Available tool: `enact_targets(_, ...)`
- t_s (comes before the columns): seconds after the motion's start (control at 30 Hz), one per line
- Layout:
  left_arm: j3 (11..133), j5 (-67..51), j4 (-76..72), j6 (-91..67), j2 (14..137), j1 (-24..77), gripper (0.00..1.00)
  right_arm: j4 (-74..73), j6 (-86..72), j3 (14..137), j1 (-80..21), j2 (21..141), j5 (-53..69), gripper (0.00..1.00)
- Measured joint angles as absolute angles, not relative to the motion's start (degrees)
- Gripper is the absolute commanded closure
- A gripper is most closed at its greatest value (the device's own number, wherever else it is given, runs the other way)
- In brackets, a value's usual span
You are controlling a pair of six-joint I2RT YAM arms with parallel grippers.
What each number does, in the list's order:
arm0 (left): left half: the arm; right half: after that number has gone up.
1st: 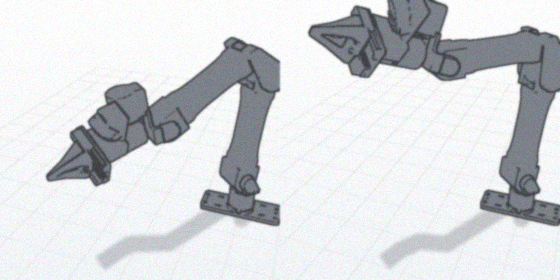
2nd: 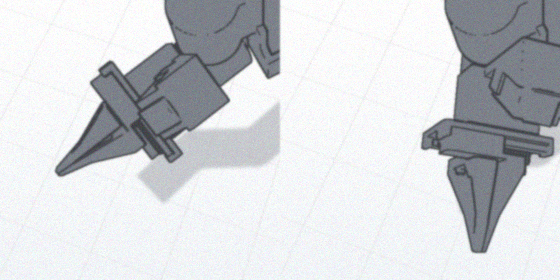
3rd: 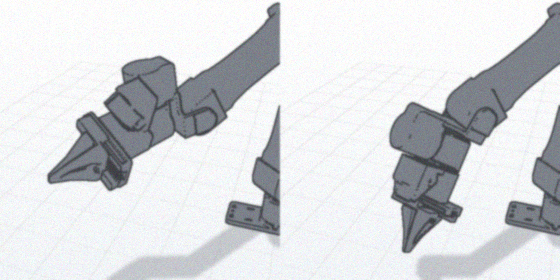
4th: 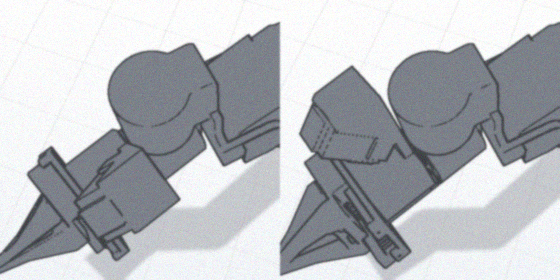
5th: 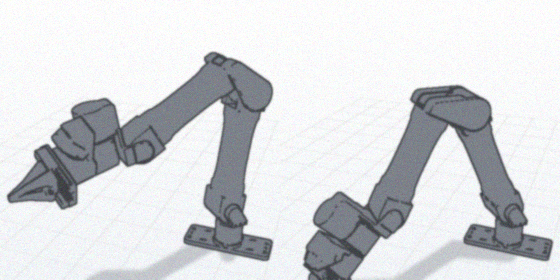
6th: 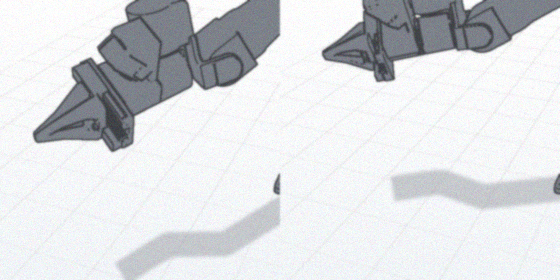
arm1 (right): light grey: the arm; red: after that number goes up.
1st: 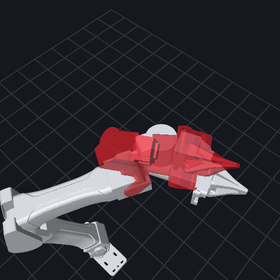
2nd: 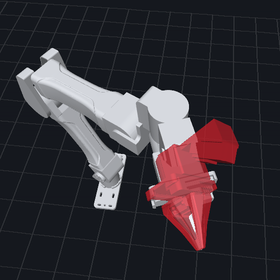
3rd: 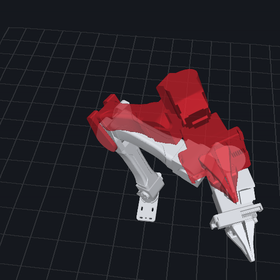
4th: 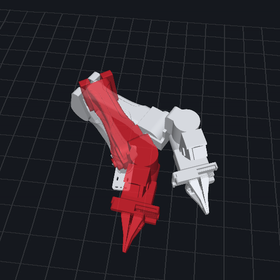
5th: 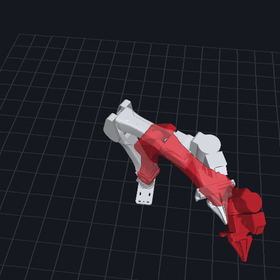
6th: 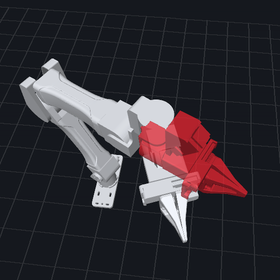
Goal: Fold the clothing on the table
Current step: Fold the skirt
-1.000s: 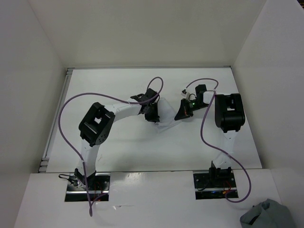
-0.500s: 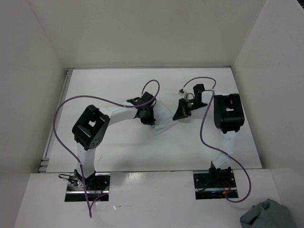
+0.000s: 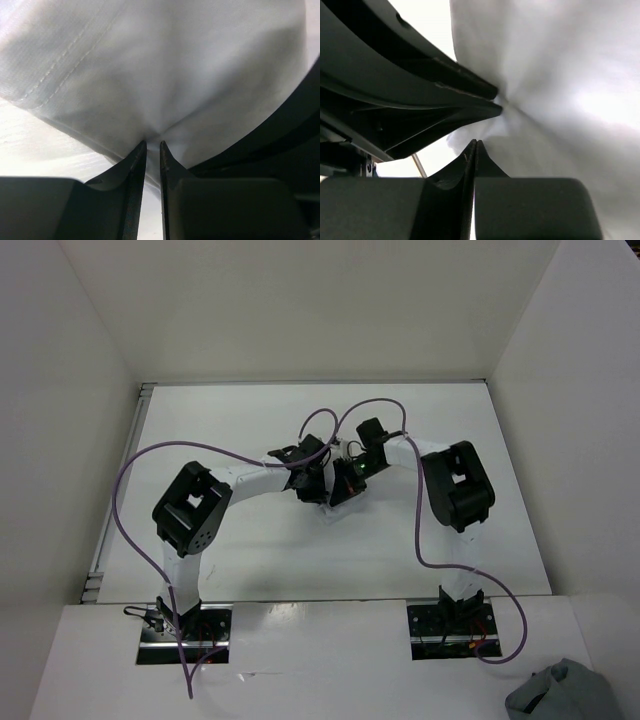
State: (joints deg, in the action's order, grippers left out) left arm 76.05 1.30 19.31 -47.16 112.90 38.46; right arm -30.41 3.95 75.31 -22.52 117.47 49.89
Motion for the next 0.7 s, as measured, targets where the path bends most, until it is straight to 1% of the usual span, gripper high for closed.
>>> enact_targets(0.2, 76.1, 1.3, 19.3, -47.2, 112.9, 38.5, 0.76, -29.9, 3.4, 76.6, -22.9, 117.7, 48.7, 1.0)
enact_targets(0.47, 76.0, 1.6, 19.6, -48.8, 113.1, 38.3, 0.76, -30.4, 3.0, 76.2, -26.5, 120.2, 46.3, 1.0)
enact_targets(0.7, 76.0, 1.2, 19.7, -49.4, 113.1, 37.8, 0.76, -30.2, 2.3, 76.1, -26.7, 120.3, 46.0, 1.0)
